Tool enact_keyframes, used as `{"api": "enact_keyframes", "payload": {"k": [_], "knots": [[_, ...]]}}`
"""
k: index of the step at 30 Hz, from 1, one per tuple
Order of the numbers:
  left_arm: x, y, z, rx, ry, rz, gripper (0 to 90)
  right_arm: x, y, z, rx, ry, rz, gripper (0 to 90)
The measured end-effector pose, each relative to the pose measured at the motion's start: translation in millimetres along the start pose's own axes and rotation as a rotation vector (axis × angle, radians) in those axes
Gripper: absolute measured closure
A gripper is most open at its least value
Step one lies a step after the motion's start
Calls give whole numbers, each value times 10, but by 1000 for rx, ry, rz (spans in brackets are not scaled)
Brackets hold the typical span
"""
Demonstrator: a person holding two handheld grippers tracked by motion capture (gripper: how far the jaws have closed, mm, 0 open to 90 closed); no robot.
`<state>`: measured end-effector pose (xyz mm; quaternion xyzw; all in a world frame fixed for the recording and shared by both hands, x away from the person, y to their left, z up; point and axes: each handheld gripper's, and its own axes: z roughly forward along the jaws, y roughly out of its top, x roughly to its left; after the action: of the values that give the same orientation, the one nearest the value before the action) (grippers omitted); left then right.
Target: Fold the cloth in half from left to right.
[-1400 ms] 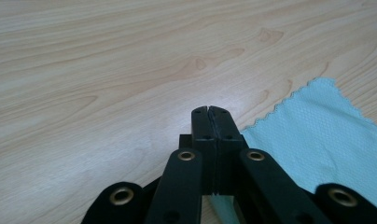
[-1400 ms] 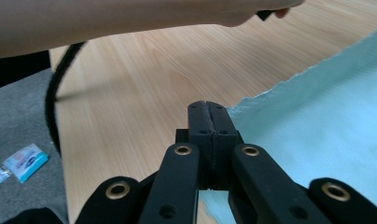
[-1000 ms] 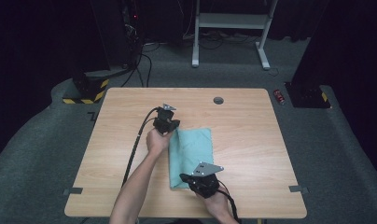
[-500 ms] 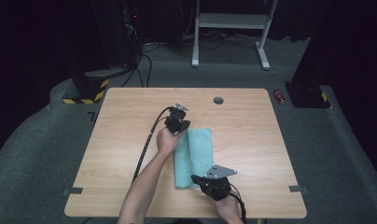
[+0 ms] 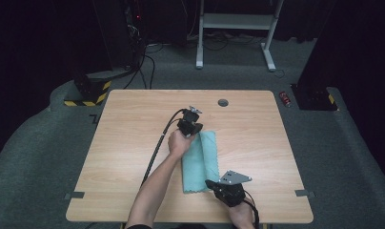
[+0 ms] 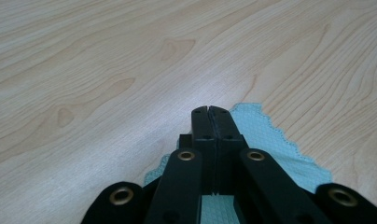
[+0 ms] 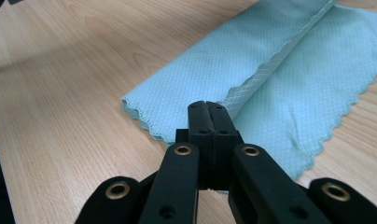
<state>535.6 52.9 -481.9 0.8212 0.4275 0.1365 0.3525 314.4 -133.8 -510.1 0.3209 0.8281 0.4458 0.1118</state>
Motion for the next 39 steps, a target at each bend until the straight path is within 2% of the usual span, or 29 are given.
{"api": "enact_keyframes", "payload": {"k": [12,19,31,39], "knots": [[-113,35,134,7,-13,27,897,-77,-111,-92,14,-39,25,900],[-190,49,218,8,-24,28,897,-116,-164,-122,22,-52,31,900],[-268,74,300,19,-27,66,894,-165,-214,-153,41,-62,49,900],[-311,90,342,20,-27,81,894,-165,-208,-137,69,-67,30,900]]}}
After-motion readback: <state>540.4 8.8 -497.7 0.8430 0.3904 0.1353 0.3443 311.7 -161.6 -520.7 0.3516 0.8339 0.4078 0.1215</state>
